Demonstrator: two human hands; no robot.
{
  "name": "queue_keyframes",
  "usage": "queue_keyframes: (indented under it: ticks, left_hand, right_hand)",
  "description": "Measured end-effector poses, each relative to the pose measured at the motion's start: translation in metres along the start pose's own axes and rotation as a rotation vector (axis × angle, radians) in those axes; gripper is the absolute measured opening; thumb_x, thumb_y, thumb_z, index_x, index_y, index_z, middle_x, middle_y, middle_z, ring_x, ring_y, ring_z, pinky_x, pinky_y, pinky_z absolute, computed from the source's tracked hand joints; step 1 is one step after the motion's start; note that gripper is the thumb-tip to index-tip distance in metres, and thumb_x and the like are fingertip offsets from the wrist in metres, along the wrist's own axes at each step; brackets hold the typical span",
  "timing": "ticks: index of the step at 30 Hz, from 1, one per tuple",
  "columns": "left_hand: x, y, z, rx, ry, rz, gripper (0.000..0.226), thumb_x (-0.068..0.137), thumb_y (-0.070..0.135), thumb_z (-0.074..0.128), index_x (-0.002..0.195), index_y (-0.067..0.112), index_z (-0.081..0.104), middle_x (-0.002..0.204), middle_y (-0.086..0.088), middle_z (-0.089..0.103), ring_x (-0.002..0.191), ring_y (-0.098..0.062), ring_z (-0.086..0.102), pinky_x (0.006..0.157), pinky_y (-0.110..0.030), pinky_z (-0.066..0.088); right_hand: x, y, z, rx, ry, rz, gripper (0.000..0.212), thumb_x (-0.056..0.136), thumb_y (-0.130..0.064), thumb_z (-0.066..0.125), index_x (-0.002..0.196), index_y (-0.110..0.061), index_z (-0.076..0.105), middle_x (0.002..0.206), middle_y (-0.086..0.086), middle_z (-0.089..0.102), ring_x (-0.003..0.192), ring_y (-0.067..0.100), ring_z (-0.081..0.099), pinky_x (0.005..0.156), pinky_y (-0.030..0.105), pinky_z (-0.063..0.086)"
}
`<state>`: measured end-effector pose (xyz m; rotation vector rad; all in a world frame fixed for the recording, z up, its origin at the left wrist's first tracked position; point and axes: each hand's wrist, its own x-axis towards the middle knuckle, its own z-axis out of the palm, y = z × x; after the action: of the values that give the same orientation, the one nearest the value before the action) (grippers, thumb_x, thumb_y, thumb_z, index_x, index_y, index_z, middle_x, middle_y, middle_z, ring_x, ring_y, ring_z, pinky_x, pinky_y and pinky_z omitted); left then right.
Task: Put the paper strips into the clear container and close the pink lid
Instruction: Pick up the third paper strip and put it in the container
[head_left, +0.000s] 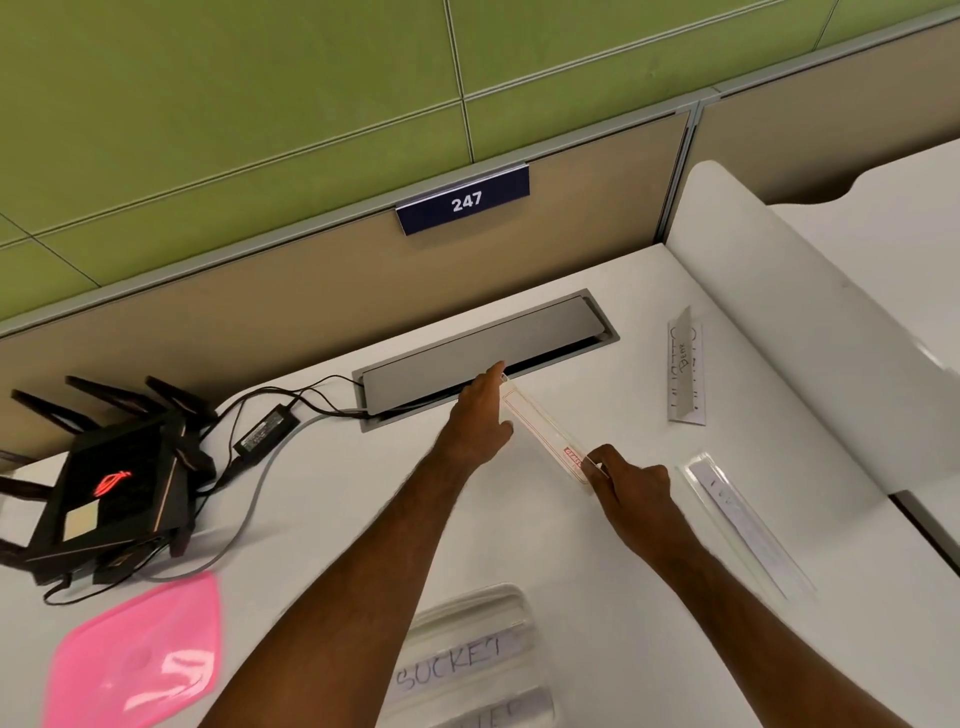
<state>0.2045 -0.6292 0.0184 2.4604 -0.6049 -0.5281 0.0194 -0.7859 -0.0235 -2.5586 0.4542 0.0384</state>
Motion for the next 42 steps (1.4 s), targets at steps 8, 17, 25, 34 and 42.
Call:
queue_keyframes:
  ticks: [8, 17, 25, 34, 42]
  left_hand:
    - [-0.057, -0.001, -0.020, -0.012, 0.055, 0.031, 0.087, 0.088, 0.007, 0.071, 0.156, 0.023, 0.020, 0.156, -0.004, 0.038, 0.144, -0.026, 0.035, 0.110, -0.046, 0.044]
    - [-0.134, -0.022, -0.017, -0.023, 0.181, 0.039, 0.089, 0.086, 0.018, 0.075, 0.156, 0.026, 0.021, 0.156, 0.001, 0.034, 0.141, -0.021, 0.033, 0.113, -0.037, 0.032]
    - [-0.184, -0.041, -0.018, -0.054, 0.252, 0.030, 0.090, 0.084, 0.021, 0.077, 0.155, 0.028, 0.022, 0.155, 0.003, 0.035, 0.139, -0.020, 0.035, 0.112, -0.037, 0.035]
    - [-0.221, -0.062, -0.027, -0.055, 0.282, 0.045, 0.088, 0.086, 0.022, 0.076, 0.156, 0.030, 0.022, 0.161, 0.009, 0.026, 0.147, -0.014, 0.025, 0.116, -0.029, 0.023]
    - [-0.243, -0.079, -0.040, 0.060, 0.301, 0.142, 0.092, 0.083, 0.017, 0.078, 0.155, 0.030, 0.023, 0.162, 0.010, 0.026, 0.147, -0.011, 0.023, 0.119, -0.032, 0.024]
  right_hand:
    - [-0.029, -0.024, -0.020, 0.112, 0.008, -0.070, 0.027, 0.107, -0.038, 0.036, 0.109, -0.023, 0.057, 0.117, 0.007, 0.074, 0.056, 0.010, 0.053, 0.087, 0.033, 0.045]
    - [-0.072, -0.046, -0.042, 0.309, -0.041, -0.098, 0.030, 0.105, -0.040, 0.040, 0.103, -0.023, 0.065, 0.106, 0.004, 0.076, 0.060, -0.012, 0.058, 0.054, 0.008, 0.042]
    - [-0.094, -0.060, -0.033, 0.552, -0.124, -0.063, 0.027, 0.107, -0.030, 0.045, 0.093, -0.036, 0.068, 0.080, -0.021, 0.068, 0.072, 0.006, 0.061, 0.065, 0.031, 0.046]
    - [-0.103, -0.078, -0.024, 0.916, -0.204, 0.010, 0.036, 0.107, -0.020, 0.046, 0.091, -0.018, 0.077, 0.063, 0.003, 0.042, 0.062, 0.015, 0.037, 0.068, 0.026, 0.034]
    - [-0.111, -0.090, -0.016, 1.149, -0.445, 0.179, 0.035, 0.104, -0.026, 0.049, 0.103, -0.006, 0.077, 0.062, -0.003, 0.035, 0.059, 0.012, 0.035, 0.061, 0.028, 0.026]
